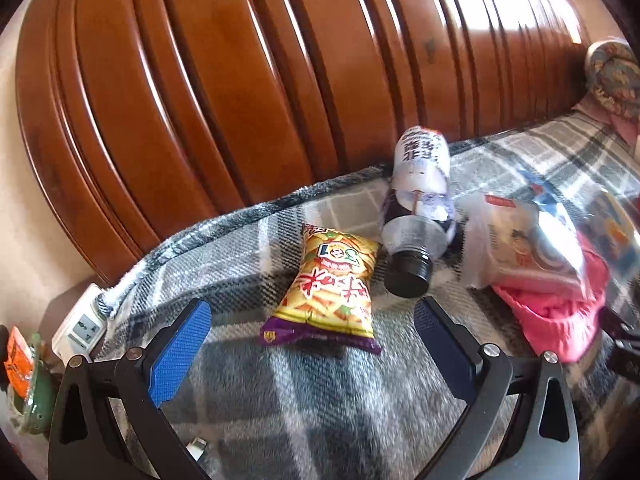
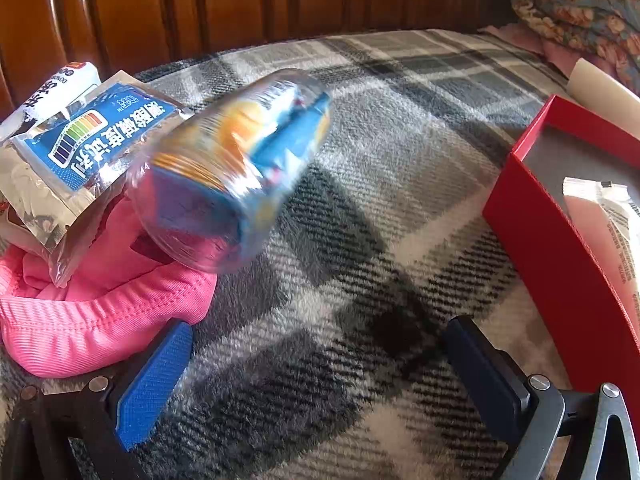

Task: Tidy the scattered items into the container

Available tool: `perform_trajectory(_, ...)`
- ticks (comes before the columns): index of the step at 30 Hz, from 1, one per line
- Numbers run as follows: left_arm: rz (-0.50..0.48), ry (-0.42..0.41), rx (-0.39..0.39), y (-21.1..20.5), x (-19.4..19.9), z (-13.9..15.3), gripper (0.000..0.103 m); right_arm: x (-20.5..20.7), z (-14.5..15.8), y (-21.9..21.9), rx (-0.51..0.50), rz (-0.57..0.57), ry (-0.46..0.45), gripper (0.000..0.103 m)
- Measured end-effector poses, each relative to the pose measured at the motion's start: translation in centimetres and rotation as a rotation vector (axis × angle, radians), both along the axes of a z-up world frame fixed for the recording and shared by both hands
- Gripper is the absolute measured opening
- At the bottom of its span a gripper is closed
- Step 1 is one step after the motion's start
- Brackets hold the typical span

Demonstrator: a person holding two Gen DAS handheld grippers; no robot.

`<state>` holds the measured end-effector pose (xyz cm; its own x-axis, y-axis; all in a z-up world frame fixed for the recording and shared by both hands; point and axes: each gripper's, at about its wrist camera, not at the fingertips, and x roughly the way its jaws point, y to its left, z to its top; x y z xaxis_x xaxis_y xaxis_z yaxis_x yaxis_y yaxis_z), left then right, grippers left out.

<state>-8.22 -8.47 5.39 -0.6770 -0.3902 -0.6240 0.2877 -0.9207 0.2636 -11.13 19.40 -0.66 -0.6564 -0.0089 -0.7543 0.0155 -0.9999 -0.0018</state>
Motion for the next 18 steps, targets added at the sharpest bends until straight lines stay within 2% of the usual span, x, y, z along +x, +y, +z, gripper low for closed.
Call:
perform_trajectory(2,0.005,-0.003,0.019,-0.4,-0.9,0.1,0.103,0.0,0.0,-0.1,0.001,-0.001,-0.003,0.103)
perform_trajectory(5,-0.014,0.035,0.019,-0.3,-1.8,0.4,0.103,0.1,0.1,-0.3,0.003,-0.001,-0.004,0.103)
perform_trajectory(7,-0.04,0.075,-0.015,-0.1,-2.6,0.1,0.103,0.1,0.1,-0.3,0.003,-0.001,-0.004,0.103)
perform_trajectory(9,-0.031,0.052,-0.058,-0.3,-4.0,-1.4,0.103,0.1,0.1,-0.2,0.003,-0.001,-0.003,0.103)
perform_trajectory(12,-0.063,0.042,0.087,-2.2,-4.3,-2.1,0.103,0.2,0.1,-0.2,0.003,0.0,-0.003,0.103)
perform_trajectory(15,-0.042,0.057,0.22,-4.5,-4.2,-2.3,0.103,0.1,0.1,-0.2,0.011,0.0,-0.004,0.103)
perform_trajectory(18,0.037,0.081,0.263,-6.0,-3.7,-2.4,0.103,-0.1,0.1,-0.2,0.012,0.0,-0.005,0.103)
